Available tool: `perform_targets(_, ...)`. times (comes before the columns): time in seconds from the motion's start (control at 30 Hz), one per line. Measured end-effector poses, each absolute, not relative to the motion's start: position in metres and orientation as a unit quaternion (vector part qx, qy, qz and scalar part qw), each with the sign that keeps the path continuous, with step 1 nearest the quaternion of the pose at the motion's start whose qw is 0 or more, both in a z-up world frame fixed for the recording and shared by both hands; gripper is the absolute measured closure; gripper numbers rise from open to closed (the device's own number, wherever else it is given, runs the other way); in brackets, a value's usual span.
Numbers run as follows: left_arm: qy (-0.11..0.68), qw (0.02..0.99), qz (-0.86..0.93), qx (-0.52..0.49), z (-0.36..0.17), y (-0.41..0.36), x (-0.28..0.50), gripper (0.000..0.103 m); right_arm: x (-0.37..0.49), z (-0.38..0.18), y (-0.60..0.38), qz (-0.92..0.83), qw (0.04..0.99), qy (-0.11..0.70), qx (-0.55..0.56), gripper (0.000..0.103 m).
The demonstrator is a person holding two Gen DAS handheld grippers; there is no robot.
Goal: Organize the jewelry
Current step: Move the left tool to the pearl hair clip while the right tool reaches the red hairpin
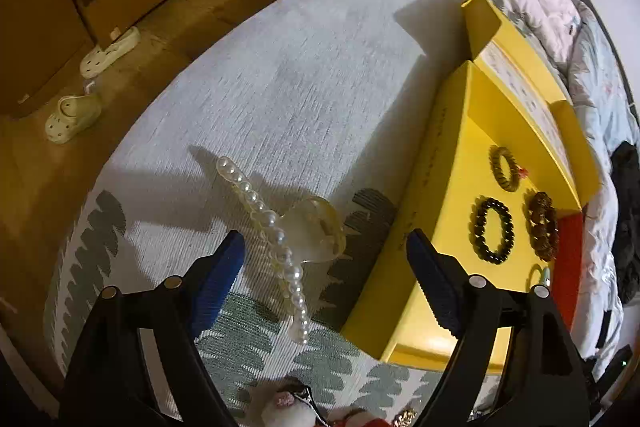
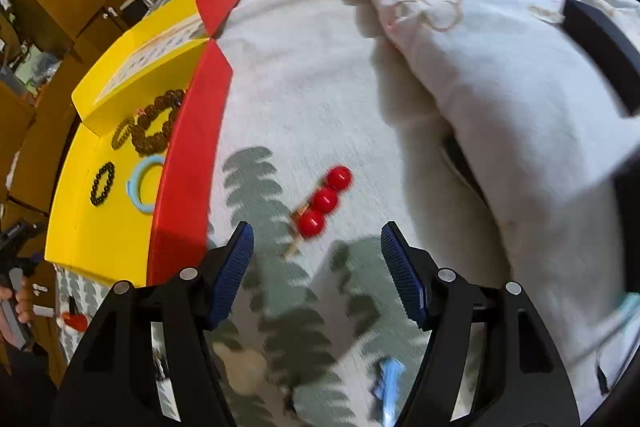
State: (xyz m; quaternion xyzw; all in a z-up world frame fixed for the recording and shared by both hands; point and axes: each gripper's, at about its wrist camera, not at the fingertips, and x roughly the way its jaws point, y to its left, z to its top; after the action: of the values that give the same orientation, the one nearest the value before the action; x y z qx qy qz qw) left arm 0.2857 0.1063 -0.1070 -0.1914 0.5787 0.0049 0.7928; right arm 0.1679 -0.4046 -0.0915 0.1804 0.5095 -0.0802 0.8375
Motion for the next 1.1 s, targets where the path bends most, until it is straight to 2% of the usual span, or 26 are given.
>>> perform_targets(0.33,0.585,0.791,0.025,-0.179,-0.117,0.107,0.292,0.021,0.199,-0.119,-0.404,-0.106,0.826,0.531,0.161,0.034)
perform_targets(0.83,0.599,0.783,0.059,-0.156,-0.132,0.114,0.298,0.021,0.212,-0.131,-0.403,-0.118,0.822,0.537,0.148,0.035)
perform_targets(1.0,0.597,0.784,0.064,-0.159,-0.136,0.12,0.298,0.031,0.212,-0.134,-0.402,-0.118,0.822,0.537,0.15,0.039)
perform_targets(1.1,0.594,0.786,0.068,-0.156,-0.135,0.12,0.297,0.043,0.211,-0.132,-0.401,-0.111,0.822,0.538,0.15,0.054)
